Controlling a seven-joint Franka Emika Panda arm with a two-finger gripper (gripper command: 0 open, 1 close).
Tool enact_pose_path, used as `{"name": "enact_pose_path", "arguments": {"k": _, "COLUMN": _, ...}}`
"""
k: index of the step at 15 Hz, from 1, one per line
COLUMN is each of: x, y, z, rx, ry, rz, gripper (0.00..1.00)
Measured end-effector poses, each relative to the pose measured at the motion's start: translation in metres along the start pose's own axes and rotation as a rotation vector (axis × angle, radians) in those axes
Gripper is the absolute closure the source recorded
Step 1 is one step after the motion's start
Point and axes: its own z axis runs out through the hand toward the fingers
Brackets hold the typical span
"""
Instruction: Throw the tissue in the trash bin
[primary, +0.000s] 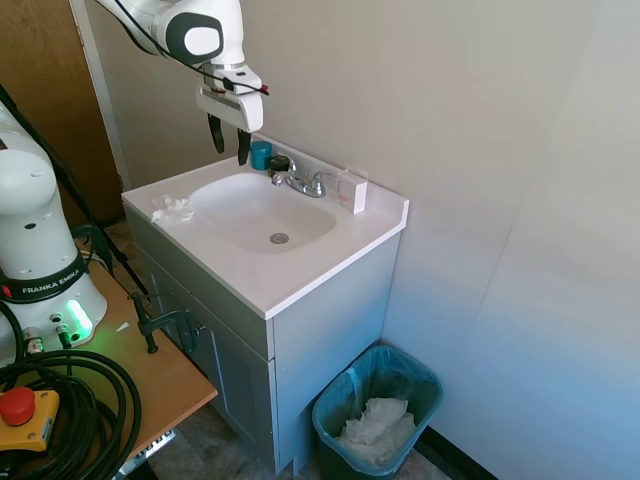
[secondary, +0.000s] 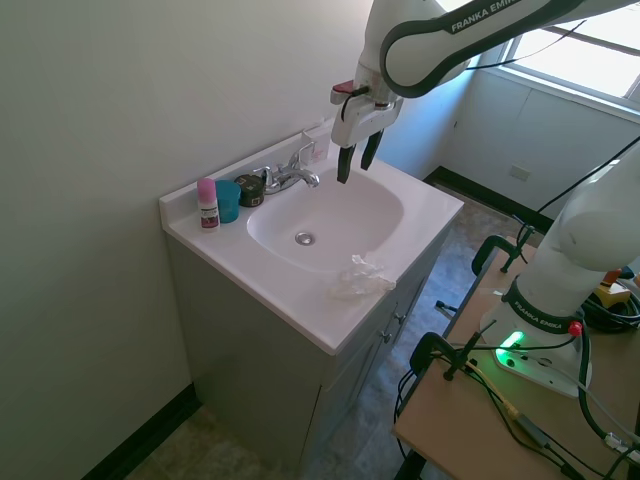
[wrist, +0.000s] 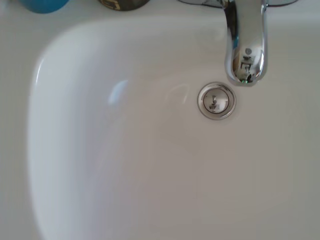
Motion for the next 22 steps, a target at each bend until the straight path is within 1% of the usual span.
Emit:
{"name": "enact_pose_path", "arguments": {"k": 2, "x": -0.001, "y": 0.0, "z": 0.001, "rx": -0.004, "ry": -0.003, "rz": -0.003, "gripper": 0.0}}
{"name": "enact_pose_path", "arguments": {"k": 4, "x": -0.012, "y": -0.009, "z": 0.002, "rx": -0.012, "ry": 0.002, "rz": -0.038, "gripper": 0.0}}
{"name": "enact_pose_path", "arguments": {"k": 6, "x": -0.038, "y": -0.019, "z": 0.013, "rx": -0.026, "ry": 0.001, "rz": -0.1, "gripper": 0.0}}
{"name": "enact_pose_path", "arguments": {"k": 9, "x": -0.084, "y": -0.023, "z": 0.043, "rx": -0.079, "ry": 0.01, "rz": -0.174, "gripper": 0.0}}
{"name": "enact_pose_path", "arguments": {"k": 12, "x": -0.133, "y": -0.025, "z": 0.069, "rx": -0.112, "ry": 0.031, "rz": -0.217, "gripper": 0.0}}
{"name": "enact_pose_path", "arguments": {"k": 14, "x": -0.153, "y": -0.03, "z": 0.077, "rx": -0.125, "ry": 0.049, "rz": -0.225, "gripper": 0.0}}
{"name": "enact_pose_path", "arguments": {"k": 15, "x": -0.157, "y": -0.03, "z": 0.082, "rx": -0.136, "ry": 0.046, "rz": -0.223, "gripper": 0.0}}
{"name": "enact_pose_path", "arguments": {"k": 21, "x": -0.156, "y": -0.025, "z": 0.124, "rx": -0.193, "ry": -0.009, "rz": -0.187, "gripper": 0.0}}
{"name": "enact_pose_path", "arguments": {"k": 22, "x": -0.155, "y": -0.024, "z": 0.129, "rx": -0.201, "ry": -0.017, "rz": -0.183, "gripper": 1.0}}
